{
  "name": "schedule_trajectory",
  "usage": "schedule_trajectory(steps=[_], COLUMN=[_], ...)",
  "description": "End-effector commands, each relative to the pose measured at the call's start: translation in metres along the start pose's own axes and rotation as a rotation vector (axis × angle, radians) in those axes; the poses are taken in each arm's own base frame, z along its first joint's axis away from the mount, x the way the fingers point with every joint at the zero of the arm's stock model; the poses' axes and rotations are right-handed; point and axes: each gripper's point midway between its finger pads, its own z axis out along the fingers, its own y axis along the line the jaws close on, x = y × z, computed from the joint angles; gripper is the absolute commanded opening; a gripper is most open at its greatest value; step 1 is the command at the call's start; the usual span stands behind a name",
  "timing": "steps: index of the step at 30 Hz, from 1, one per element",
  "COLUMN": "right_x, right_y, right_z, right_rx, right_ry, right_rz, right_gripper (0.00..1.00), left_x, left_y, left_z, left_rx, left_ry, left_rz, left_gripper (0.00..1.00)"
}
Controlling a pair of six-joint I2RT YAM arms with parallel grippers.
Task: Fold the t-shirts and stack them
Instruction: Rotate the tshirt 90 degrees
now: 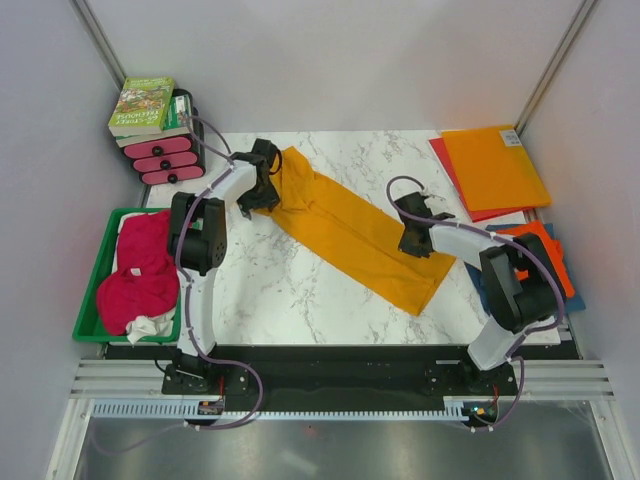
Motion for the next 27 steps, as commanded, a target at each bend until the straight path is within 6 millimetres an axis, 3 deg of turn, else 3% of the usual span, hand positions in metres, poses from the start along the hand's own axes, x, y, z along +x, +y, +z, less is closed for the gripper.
schedule_trajectory(steps=[1,3,7,8,9,10,12,19,22,24,25,26,27], right_x=[0.067,0.082,0.119,0.127,0.137,0.143,0.159,0.194,0.19,0.163,0.143,0.12,0.108], right_y=[-0.004,0.0,0.018,0.023,0.031,0.036,0.051,0.093,0.106,0.106,0.104,0.11,0.107], right_z=[-0.019,-0.025,-0.038,-0.042,-0.045,-0.047,-0.054,-0.076,-0.085,-0.093,-0.093,-0.106,-0.111], right_rx=[-0.036,-0.059,-0.133,-0.156,-0.174,-0.187,-0.222,-0.313,-0.337,-0.302,-0.269,-0.285,-0.275], right_ry=[0.14,0.164,0.216,0.233,0.243,0.249,0.279,0.323,0.293,0.201,0.115,0.055,0.024], right_rz=[-0.058,-0.078,-0.135,-0.149,-0.181,-0.194,-0.234,-0.322,-0.34,-0.322,-0.311,-0.281,-0.287], right_gripper=[0.0,0.0,0.0,0.0,0.0,0.0,0.0,0.0,0.0,0.0,0.0,0.01,0.02], left_x=[0.0,-0.005,-0.014,-0.012,-0.018,-0.013,-0.012,-0.02,-0.03,-0.043,-0.048,-0.052,-0.064], left_y=[-0.017,-0.03,-0.083,-0.089,-0.108,-0.115,-0.13,-0.147,-0.149,-0.145,-0.145,-0.141,-0.136], left_z=[0.007,0.004,-0.009,-0.014,-0.028,-0.024,-0.035,-0.041,-0.044,-0.054,-0.06,-0.061,-0.078], left_rx=[-0.004,0.029,0.158,0.169,0.231,0.24,0.299,0.392,0.438,0.443,0.449,0.432,0.43], left_ry=[0.025,0.015,0.024,0.038,0.017,0.029,0.027,0.029,0.031,-0.001,-0.017,-0.038,-0.087], left_rz=[0.085,0.114,0.206,0.227,0.244,0.266,0.274,0.265,0.227,0.198,0.191,0.189,0.179], left_gripper=[0.69,0.69,0.67,0.66,0.66,0.66,0.66,0.66,0.67,0.68,0.69,0.7,0.71])
